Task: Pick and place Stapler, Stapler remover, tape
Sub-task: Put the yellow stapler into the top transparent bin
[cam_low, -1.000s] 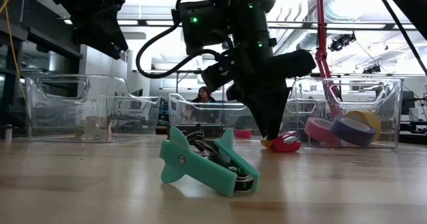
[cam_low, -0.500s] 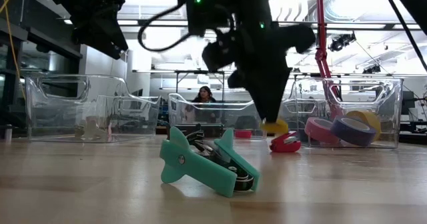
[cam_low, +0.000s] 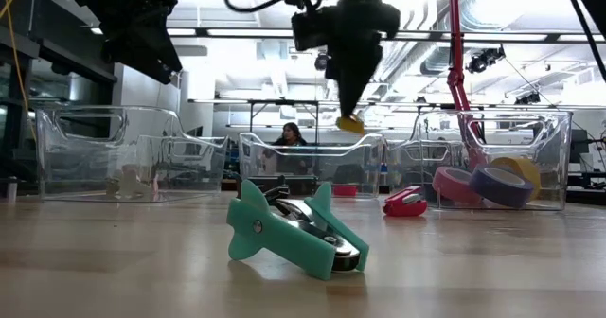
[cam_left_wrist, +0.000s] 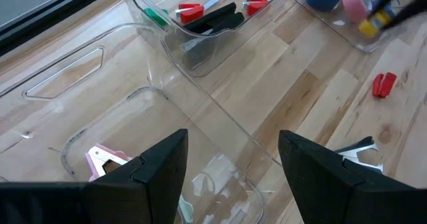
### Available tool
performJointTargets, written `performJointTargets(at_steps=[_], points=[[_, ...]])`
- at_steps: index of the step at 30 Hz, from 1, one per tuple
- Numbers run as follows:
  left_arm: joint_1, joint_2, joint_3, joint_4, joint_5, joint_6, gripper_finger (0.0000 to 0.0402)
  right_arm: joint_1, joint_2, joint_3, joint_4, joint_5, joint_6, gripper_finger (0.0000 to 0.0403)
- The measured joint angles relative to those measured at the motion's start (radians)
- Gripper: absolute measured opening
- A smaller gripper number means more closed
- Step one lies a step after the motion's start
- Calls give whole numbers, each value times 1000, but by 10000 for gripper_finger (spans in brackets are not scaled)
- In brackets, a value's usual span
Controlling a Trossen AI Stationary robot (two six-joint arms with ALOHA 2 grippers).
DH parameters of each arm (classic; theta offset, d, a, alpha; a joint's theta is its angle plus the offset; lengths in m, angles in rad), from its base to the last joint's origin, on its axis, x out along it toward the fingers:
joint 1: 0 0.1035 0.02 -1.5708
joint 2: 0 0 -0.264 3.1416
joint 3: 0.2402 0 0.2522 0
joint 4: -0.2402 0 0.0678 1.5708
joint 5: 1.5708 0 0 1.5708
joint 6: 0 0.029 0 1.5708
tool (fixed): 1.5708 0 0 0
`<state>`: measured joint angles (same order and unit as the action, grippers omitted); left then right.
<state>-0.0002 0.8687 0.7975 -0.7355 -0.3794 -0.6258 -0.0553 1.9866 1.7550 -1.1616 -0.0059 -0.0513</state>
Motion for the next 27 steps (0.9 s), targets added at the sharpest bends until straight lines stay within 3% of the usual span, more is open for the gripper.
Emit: performJointTargets(at_steps=[7, 27], points=[[0, 0, 0, 0, 1, -7, 230, -93, -33, 0, 121, 68, 35, 56], [0, 0, 0, 0, 2, -8, 230, -322, -21, -2, 338, 101, 48, 58]])
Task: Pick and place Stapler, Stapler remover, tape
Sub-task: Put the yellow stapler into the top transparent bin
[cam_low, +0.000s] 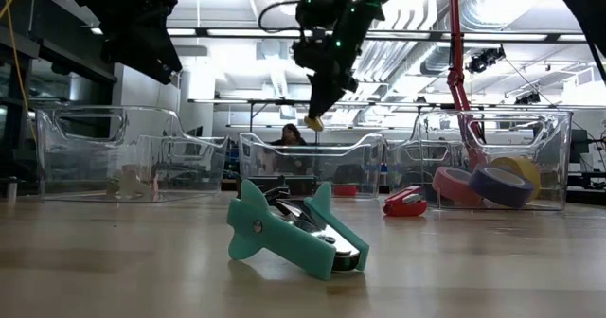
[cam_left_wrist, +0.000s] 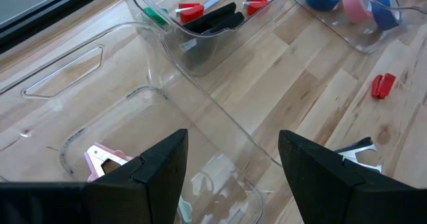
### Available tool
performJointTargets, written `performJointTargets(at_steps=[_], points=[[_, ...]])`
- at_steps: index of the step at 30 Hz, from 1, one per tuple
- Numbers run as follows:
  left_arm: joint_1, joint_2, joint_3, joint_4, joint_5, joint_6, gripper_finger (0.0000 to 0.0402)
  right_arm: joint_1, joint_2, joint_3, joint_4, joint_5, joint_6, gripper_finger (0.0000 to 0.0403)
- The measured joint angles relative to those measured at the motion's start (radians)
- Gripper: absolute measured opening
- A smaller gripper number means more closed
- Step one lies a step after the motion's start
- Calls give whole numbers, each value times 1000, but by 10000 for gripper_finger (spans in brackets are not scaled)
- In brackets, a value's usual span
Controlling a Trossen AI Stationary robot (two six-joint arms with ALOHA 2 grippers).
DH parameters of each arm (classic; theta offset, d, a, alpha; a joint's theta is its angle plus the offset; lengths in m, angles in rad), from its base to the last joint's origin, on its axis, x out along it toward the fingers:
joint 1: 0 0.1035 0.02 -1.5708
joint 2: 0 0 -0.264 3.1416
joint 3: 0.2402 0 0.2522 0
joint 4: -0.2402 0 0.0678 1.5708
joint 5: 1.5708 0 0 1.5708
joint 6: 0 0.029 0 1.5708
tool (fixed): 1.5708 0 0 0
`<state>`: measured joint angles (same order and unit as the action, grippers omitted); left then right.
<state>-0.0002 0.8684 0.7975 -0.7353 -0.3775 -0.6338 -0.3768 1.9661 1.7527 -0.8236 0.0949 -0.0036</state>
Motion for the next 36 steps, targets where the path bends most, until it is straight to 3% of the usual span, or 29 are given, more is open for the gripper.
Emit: performJointTargets(at_steps=[10, 22, 36], points=[[0, 0, 0, 0, -11, -26, 230, -76, 89, -2, -15, -93, 106, 59], [0, 0, 0, 0, -15, -26, 230, -101, 141, -2, -90, -136, 97, 61], [0, 0, 0, 0, -26, -26, 230, -101, 143, -2, -89, -153, 101, 108]])
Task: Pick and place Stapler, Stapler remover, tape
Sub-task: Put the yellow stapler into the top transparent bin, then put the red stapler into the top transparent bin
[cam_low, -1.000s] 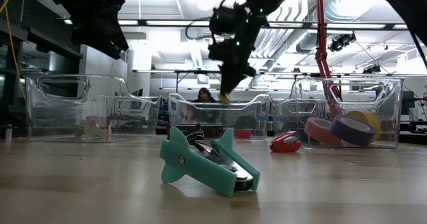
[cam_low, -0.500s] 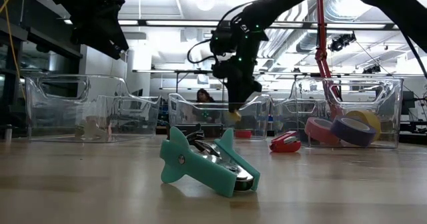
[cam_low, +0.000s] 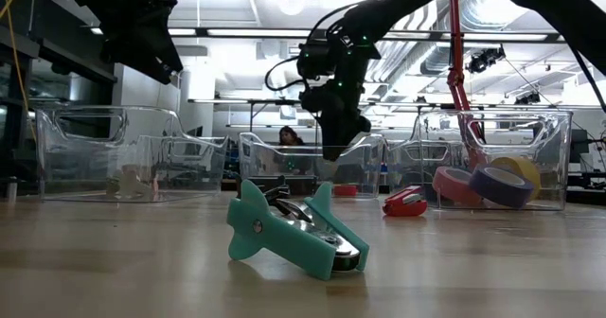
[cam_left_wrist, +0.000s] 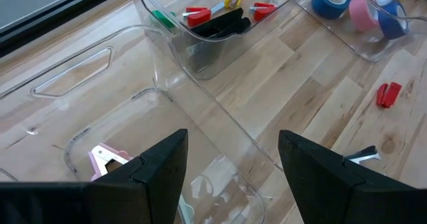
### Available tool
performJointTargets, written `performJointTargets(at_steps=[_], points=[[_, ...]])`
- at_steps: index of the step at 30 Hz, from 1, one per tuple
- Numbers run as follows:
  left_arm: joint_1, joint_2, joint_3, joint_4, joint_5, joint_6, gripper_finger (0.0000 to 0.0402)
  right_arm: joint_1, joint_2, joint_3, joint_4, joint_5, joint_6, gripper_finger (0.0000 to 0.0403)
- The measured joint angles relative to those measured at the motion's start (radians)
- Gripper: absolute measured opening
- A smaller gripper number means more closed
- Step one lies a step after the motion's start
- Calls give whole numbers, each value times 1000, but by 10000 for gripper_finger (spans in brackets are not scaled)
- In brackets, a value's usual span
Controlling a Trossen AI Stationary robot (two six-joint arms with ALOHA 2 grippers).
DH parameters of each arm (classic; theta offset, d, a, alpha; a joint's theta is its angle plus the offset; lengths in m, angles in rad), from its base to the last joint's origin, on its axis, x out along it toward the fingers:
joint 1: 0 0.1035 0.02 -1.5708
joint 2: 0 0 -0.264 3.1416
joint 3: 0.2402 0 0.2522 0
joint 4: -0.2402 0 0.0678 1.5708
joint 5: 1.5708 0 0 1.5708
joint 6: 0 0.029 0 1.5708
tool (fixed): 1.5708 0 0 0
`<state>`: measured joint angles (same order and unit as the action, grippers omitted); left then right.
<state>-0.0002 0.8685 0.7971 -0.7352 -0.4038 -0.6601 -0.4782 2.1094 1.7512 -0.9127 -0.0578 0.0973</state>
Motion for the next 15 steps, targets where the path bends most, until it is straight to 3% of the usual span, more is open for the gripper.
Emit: performJointTargets(at_steps=[15], points=[[0, 0, -1, -1, 21, 0, 230, 15, -72, 2, -32, -54, 8, 114]])
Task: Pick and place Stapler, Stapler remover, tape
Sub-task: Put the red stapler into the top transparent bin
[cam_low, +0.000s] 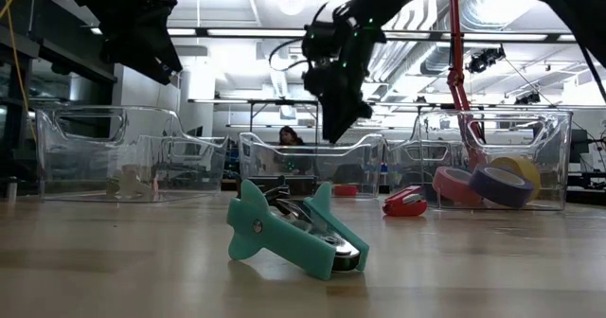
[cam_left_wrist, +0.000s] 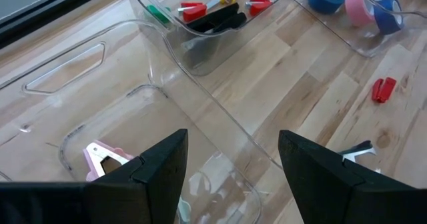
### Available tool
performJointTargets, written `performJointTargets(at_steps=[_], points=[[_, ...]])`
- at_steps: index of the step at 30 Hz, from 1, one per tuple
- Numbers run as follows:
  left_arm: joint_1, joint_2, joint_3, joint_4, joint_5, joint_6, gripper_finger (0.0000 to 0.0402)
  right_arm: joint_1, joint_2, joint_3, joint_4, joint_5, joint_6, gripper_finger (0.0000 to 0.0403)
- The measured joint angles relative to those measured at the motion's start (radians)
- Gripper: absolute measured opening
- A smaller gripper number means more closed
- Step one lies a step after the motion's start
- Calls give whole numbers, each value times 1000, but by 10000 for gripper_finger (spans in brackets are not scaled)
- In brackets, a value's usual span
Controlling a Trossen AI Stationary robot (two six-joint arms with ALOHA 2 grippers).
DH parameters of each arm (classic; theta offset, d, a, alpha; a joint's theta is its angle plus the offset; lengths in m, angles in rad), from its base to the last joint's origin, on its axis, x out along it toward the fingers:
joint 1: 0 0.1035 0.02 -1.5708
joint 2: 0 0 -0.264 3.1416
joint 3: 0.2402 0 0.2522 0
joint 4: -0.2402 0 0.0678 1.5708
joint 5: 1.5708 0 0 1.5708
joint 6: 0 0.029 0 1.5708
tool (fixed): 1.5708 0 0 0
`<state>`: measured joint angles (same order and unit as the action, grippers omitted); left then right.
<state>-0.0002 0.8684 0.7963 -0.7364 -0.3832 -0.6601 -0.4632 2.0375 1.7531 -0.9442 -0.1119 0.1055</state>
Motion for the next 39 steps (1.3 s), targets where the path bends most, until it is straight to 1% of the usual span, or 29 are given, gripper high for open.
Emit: performJointTargets(at_steps=[3, 5, 8, 13, 16, 18, 22, 27, 29, 31, 35, 39], points=[[0, 0, 0, -1, 3, 0, 230, 14, -36, 0, -22, -42, -9, 114], [0, 0, 0, -8, 3, 0, 230, 28, -63, 0, -43, -95, -32, 114], [0, 0, 0, -23, 11, 0, 230, 67, -89, 1, -92, -137, -66, 115], [0, 0, 0, -44, 27, 0, 230, 166, -106, 1, -191, -85, -147, 115], [0, 0, 0, -53, 29, 0, 230, 231, -105, 1, -237, -60, -157, 119], [0, 0, 0, -56, 29, 0, 230, 273, -105, 1, -242, -60, -158, 128], [0, 0, 0, -56, 29, 4, 230, 353, -105, 1, -263, -54, -160, 167], [0, 0, 0, -56, 34, 5, 230, 448, -101, 0, -264, 15, -212, 232], [0, 0, 0, -56, 39, 6, 230, 483, -101, 0, -263, 28, -228, 249], [0, 0, 0, -56, 44, 8, 230, 515, -101, -4, -259, 50, -228, 258], [0, 0, 0, -56, 56, 8, 230, 565, -100, -79, -210, 49, -210, 260], [0, 0, 0, -56, 62, 8, 230, 614, -99, -194, -125, 57, -211, 255]])
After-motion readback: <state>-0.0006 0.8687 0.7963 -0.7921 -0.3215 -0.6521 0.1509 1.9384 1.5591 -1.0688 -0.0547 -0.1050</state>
